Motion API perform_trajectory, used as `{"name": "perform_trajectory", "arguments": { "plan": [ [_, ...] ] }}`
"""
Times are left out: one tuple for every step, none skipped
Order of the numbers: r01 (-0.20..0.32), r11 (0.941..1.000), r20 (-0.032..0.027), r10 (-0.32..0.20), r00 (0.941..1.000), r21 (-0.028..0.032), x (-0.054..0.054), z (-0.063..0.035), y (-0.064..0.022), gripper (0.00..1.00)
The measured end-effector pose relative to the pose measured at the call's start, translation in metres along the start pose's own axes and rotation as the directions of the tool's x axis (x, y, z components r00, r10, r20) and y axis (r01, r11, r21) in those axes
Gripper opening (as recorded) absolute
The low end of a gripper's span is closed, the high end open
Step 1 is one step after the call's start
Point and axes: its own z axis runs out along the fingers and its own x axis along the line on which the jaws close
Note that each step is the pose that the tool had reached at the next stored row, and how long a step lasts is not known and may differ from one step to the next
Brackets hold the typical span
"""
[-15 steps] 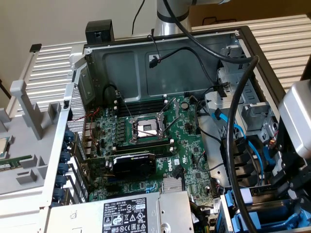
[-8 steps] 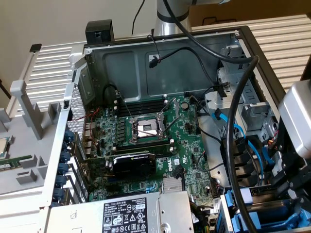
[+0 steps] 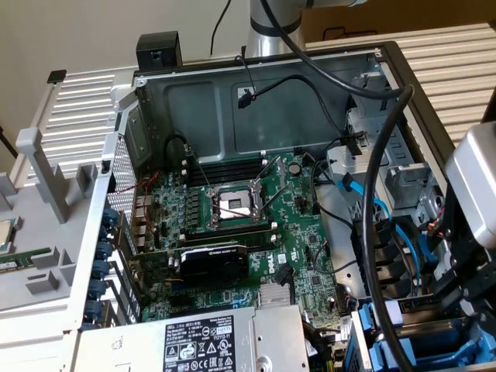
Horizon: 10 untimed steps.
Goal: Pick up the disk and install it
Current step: 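Insert the first disk wire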
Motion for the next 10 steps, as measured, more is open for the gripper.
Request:
{"name": "perform_trajectory", "arguments": {
  "plan": [
    [0.000,1.0000,-0.0005,0.000,1.0000,0.0000,-0.0004,-0.0001,0.0002,0.17],
    [-0.001,1.0000,-0.0008,0.001,1.0000,0.0001,-0.0010,0.0002,0.0012,0.17],
    [-0.001,1.0000,-0.0011,0.001,1.0000,0.0001,-0.0013,0.0003,0.0016,0.17],
    [-0.001,1.0000,-0.0018,0.001,1.0000,0.0001,-0.0016,0.0004,0.0017,0.17],
    [-0.002,1.0000,-0.0027,0.002,1.0000,0.0001,-0.0018,0.0004,0.0021,0.17],
    [-0.003,1.0000,-0.0039,0.003,1.0000,0.0000,-0.0020,0.0006,0.0024,0.17],
    [-0.003,1.0000,-0.0065,0.003,1.0000,-0.0001,-0.0021,0.0006,0.0026,0.17],
    [-0.004,1.0000,-0.0101,0.004,0.9999,-0.0004,-0.0022,0.0006,0.0026,0.17],
    [-0.004,1.0000,-0.0143,0.004,0.9999,-0.0008,-0.0023,0.0007,0.0027,0.17],
    [-0.005,1.0000,-0.0184,0.005,0.9998,-0.0011,-0.0025,0.0007,0.0028,0.17]
  ]
}}
